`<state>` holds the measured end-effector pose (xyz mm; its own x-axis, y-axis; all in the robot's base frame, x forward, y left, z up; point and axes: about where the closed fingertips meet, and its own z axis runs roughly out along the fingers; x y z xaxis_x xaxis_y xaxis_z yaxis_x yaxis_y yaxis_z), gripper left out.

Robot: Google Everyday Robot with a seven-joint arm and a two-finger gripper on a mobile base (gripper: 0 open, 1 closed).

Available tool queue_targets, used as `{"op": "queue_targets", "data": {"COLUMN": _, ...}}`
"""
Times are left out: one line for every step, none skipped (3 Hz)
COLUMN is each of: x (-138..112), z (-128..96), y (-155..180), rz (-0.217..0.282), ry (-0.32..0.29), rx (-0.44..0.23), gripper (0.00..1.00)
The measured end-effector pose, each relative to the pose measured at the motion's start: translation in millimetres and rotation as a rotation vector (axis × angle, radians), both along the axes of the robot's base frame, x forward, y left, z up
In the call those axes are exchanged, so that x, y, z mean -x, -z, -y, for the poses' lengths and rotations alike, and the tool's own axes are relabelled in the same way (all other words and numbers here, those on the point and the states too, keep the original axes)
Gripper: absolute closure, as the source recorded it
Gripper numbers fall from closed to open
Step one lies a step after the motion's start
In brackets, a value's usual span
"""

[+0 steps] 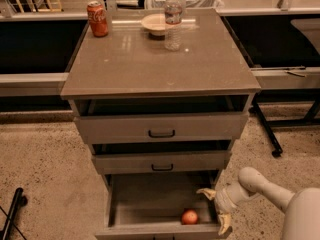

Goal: Pick apple from bottom drawer and place on counter

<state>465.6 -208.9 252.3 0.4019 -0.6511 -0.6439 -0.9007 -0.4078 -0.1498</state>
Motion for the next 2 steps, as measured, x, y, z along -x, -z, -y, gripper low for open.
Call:
{"op": "queue_targets", "data": {"x": -18, "z": 5, "y": 19, "rz": -0.026, "ry": 0.115, "rx": -0.074, "gripper": 0.07}}
{"op": "queue_targets", "data": {"x": -38, "z": -3, "y": 29, "rz": -0.061, "ry": 0.179, "rx": -0.157, "gripper": 0.17}}
